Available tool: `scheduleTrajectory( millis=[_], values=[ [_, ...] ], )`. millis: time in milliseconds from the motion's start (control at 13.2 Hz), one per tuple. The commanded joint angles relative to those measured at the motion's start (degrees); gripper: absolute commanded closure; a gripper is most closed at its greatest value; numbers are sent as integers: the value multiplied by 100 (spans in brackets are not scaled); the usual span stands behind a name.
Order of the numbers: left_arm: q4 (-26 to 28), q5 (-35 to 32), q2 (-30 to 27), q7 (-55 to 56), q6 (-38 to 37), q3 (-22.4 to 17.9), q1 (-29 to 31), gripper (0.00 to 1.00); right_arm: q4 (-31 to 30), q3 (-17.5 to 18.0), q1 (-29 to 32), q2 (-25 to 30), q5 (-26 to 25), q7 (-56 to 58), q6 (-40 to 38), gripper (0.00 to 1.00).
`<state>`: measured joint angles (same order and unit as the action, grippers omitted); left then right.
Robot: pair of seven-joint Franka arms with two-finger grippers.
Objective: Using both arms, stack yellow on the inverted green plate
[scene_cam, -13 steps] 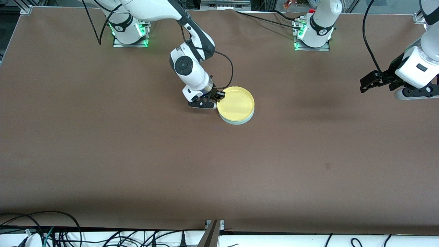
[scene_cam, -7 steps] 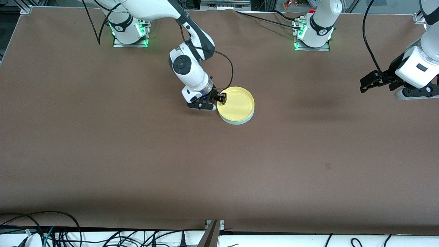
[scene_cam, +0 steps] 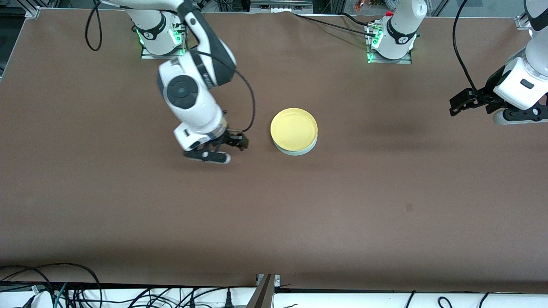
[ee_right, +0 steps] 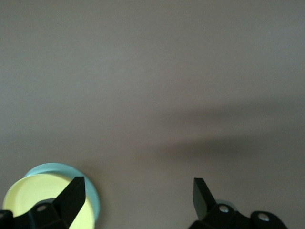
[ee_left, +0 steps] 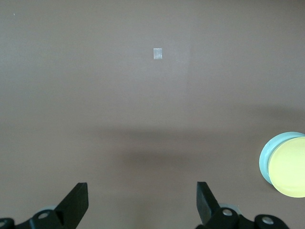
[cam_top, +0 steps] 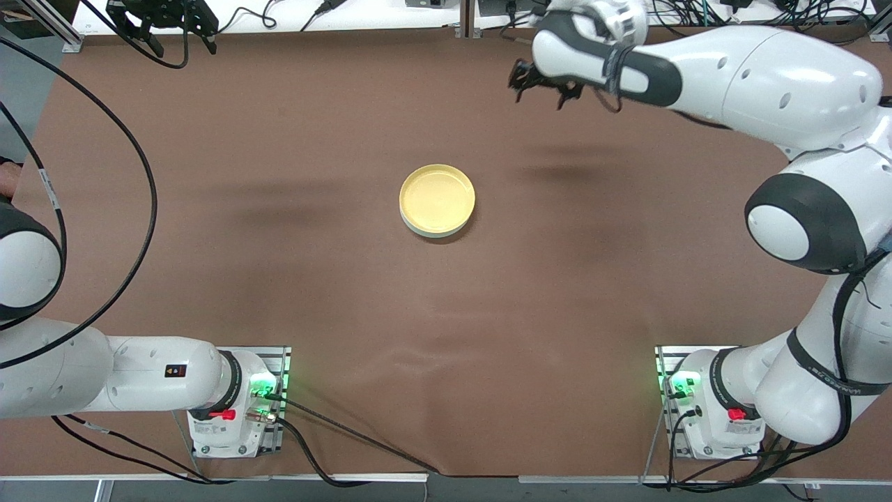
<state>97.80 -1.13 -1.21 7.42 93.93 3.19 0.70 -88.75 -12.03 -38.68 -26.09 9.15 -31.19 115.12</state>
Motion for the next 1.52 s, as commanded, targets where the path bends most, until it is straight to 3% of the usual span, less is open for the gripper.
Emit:
scheduleTrajectory(
  millis=[0,380,532,684,837,913,1141,1445],
  values=[
    [-103,-19,16,-135,-24,15,35,0,444,-544,71,-124,-63,1023,-759,0],
    [-94,-19,16,-223,-32,-3,62,0,657,-1047,956,261,-54,3142,-1702,0],
    [-94,-19,25,-223,-24,-3,71,0,640,-899,1492,638,-80,3137,-2359,0],
    [-94,-19,25,-223,-32,-3,71,0,570,-461,2142,1051,-132,3198,-2651,0],
    [-94,-19,16,-223,-32,-3,71,0,516,-196,2618,1517,-482,3198,-2932,0],
    [-94,-19,16,-232,-41,-3,71,0,482,-169,2733,1867,-798,3189,-2968,0],
    [-94,-19,16,-232,-50,-3,79,0,149,42,3146,2511,-827,3198,-3047,0],
    [-94,-19,7,-223,-59,23,71,0,165,428,3410,2661,-1020,3189,-3311,0]
  ],
)
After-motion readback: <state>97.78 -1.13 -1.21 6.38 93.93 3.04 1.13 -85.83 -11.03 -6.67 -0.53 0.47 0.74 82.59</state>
